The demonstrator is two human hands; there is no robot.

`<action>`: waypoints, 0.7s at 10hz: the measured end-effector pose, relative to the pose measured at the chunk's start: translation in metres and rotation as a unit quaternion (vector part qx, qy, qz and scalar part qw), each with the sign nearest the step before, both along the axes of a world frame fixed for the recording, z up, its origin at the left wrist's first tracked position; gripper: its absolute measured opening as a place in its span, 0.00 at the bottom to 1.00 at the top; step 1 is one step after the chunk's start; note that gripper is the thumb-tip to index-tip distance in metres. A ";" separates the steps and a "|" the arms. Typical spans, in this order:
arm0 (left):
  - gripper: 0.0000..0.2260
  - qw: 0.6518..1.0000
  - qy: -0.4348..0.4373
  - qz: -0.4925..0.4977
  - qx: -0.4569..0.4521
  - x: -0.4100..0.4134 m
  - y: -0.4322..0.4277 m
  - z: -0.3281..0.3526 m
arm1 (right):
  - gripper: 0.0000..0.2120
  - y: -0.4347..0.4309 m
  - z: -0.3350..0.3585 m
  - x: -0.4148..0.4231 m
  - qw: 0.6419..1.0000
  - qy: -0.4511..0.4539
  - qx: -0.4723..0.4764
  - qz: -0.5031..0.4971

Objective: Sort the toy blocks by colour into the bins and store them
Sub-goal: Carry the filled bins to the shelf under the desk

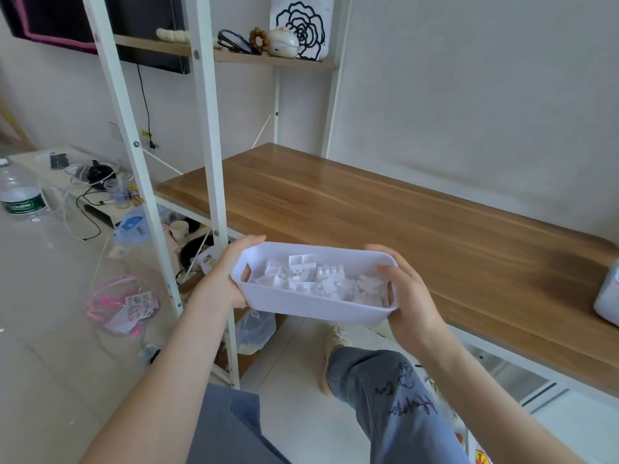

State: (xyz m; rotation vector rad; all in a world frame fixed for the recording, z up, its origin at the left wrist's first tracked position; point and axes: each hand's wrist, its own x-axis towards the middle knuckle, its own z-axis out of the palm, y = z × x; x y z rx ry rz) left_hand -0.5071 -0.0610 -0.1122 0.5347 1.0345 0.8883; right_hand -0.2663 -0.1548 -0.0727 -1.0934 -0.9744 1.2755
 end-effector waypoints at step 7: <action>0.20 0.987 -0.067 0.121 -0.085 -0.054 0.003 -0.104 | 0.08 0.070 -0.109 -0.058 0.969 -0.047 -0.242 0.002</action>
